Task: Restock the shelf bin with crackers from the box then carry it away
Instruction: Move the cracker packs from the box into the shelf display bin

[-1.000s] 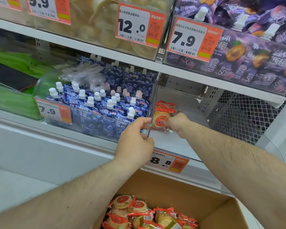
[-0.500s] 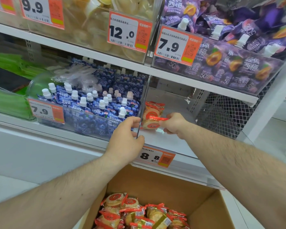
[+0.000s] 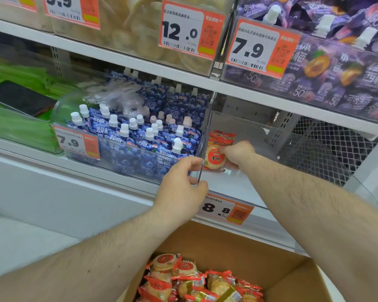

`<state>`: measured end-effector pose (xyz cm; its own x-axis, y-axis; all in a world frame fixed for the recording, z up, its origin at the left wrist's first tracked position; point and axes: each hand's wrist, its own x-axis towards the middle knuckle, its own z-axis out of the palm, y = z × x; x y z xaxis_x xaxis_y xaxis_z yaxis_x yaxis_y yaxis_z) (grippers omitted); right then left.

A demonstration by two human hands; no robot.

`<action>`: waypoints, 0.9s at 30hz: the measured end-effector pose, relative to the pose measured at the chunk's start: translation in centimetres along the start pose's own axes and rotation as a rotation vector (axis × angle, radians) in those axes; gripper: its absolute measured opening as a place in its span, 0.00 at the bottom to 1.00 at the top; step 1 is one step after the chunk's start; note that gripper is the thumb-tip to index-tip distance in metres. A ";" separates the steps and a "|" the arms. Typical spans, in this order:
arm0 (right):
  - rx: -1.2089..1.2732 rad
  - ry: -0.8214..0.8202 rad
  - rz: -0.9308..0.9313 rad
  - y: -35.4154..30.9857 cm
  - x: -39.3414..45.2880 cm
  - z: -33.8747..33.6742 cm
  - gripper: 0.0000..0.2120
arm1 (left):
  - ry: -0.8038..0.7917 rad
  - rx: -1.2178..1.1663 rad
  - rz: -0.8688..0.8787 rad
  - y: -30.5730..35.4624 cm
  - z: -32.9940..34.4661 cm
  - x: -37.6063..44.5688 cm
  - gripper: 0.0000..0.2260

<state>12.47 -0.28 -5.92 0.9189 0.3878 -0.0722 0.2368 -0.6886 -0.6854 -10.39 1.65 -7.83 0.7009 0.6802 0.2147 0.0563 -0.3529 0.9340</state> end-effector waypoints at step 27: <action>0.201 0.525 -0.991 5.7 -19.9 0.0 0.05 | -0.577 0.673 0.305 -0.9 0.5 -4.1 0.05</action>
<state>-4.43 -11.90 -8.34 0.3849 0.3699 0.8456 0.9209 -0.0930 -0.3785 -12.93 -1.16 -9.69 0.9874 0.1367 0.0800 0.0850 -0.8837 0.4602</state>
